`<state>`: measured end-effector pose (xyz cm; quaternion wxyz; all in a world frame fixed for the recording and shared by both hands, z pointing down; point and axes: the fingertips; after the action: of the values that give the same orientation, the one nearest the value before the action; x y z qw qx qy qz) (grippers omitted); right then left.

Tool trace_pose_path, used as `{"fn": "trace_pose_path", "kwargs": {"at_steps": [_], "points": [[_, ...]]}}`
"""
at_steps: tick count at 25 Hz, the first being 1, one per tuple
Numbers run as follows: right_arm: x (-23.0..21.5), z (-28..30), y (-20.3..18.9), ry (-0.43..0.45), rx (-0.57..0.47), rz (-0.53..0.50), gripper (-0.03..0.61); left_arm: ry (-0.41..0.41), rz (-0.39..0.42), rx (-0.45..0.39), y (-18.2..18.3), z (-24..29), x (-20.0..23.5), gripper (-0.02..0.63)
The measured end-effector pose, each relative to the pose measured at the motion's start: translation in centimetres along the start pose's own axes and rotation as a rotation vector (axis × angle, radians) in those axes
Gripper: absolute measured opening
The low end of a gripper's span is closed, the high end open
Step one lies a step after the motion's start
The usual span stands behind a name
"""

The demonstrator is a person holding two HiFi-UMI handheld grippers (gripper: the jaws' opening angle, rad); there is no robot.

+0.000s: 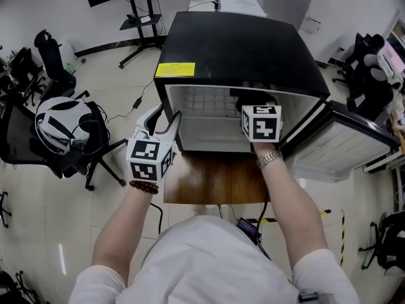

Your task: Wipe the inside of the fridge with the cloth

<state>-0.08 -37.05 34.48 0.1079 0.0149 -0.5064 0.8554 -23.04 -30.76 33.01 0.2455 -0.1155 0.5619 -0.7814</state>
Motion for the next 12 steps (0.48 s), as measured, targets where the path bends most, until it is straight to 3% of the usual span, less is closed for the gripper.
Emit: {"fn": "trace_pose_path", "kwargs": {"at_steps": [12], "points": [[14.7, -0.4, 1.1, 0.26, -0.035, -0.054, 0.071, -0.015, 0.011, -0.003, 0.1, -0.1, -0.1, 0.187]]}}
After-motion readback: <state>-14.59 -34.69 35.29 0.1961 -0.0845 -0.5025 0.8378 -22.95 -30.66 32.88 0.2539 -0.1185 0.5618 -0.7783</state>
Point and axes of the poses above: the fingertips, and each gripper's own axes: z forward along the fingers, x to its left, y out of its top, and after that the axes turned 9 degrees about x, right-handed
